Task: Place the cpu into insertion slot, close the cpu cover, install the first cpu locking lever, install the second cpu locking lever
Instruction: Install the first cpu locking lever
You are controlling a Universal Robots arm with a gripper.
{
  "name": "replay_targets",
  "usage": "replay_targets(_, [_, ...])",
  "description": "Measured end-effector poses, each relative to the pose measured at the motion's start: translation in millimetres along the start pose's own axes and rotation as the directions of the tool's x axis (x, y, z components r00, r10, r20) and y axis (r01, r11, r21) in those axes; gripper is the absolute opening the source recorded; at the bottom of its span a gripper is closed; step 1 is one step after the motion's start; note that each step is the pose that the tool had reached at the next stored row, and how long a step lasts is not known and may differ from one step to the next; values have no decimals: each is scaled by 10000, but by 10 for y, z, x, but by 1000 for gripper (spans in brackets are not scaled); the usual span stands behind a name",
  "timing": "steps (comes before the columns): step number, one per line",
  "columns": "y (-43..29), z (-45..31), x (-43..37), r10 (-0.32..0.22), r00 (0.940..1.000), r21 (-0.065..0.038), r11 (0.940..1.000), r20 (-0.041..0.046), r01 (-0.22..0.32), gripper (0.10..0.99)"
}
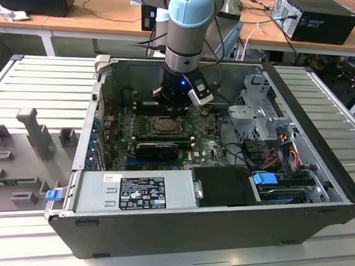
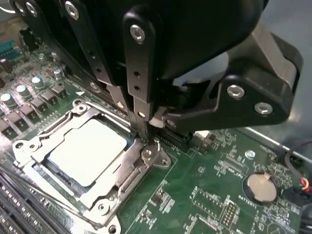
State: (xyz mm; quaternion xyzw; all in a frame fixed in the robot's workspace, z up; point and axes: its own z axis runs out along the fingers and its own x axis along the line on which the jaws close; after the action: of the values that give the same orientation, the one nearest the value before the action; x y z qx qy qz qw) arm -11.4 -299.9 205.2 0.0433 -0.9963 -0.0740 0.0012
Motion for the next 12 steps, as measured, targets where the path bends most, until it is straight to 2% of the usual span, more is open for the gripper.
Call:
replay_targets(3, [12, -80, 0, 0, 10000, 0, 10000, 0, 0, 106])
replay_targets(12, [-29, -90, 3, 0, 10000, 1, 10000, -1, 0, 106])
